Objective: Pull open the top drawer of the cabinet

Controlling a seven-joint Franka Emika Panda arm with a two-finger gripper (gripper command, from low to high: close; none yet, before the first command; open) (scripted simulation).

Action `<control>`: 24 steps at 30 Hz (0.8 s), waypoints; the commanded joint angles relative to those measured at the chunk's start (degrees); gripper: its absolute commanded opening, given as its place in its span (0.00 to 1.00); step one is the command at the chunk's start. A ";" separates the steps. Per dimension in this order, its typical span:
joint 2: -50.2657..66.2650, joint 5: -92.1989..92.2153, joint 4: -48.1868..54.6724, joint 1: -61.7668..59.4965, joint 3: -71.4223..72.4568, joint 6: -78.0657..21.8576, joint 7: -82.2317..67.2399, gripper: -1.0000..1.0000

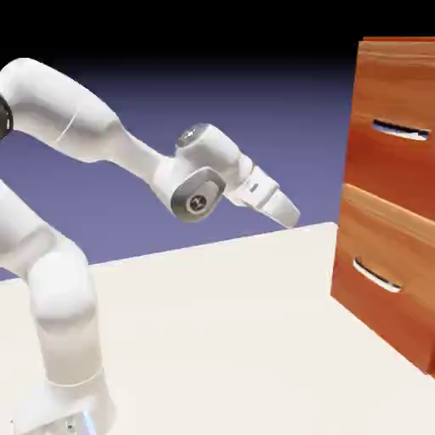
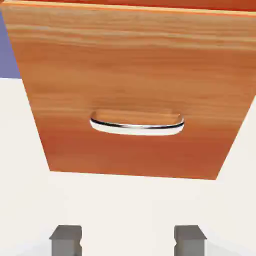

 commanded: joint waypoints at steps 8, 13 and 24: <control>10.51 19.94 7.12 11.21 -13.51 -2.87 -1.58 0.50; 17.07 32.40 11.57 18.21 -21.95 -4.66 -2.57 0.50; 31.52 59.81 21.35 33.62 -40.51 -8.61 -4.74 0.50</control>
